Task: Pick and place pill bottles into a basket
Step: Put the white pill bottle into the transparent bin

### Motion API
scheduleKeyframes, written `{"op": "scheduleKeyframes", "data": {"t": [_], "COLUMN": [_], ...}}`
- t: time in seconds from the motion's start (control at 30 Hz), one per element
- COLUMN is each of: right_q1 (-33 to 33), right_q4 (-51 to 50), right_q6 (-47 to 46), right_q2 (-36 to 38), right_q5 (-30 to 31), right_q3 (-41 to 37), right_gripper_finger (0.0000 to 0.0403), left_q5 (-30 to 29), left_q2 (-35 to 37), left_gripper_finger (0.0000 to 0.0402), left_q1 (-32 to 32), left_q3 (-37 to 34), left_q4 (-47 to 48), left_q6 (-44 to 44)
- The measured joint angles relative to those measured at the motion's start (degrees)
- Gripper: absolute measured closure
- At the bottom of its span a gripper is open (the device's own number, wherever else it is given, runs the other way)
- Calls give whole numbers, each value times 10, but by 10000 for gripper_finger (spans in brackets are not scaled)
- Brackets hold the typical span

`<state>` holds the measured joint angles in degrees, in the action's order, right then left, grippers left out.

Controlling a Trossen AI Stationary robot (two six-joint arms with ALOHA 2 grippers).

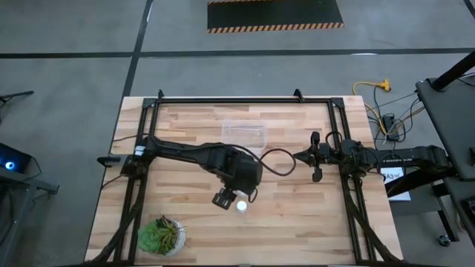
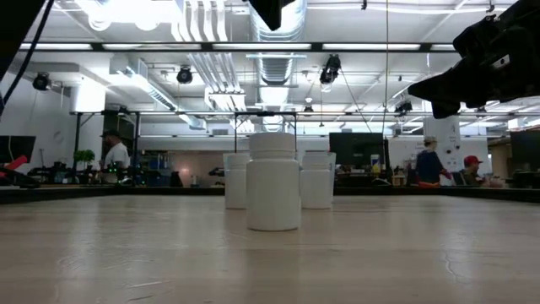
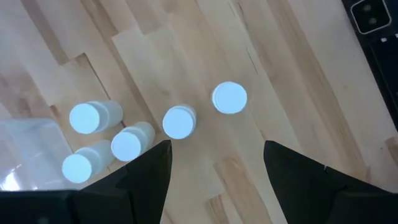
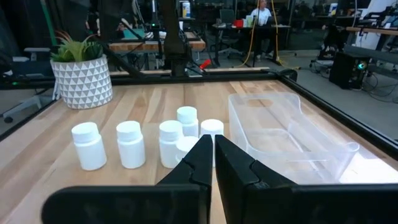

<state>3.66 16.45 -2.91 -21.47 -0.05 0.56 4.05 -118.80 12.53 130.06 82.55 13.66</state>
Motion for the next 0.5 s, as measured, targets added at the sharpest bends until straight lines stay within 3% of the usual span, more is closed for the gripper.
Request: {"op": "scheduleKeyframes", "data": {"t": [0.5], "right_q1": [0], "right_q4": [-16], "right_q6": [9], "right_q2": [0], "right_q5": [0], "right_q3": [0], "right_gripper_finger": [394], "left_q5": [2], "left_q2": [-45], "left_gripper_finger": [164], "left_q1": [18], "left_q3": [-11], "left_q4": [-43], "left_q6": [-8]}}
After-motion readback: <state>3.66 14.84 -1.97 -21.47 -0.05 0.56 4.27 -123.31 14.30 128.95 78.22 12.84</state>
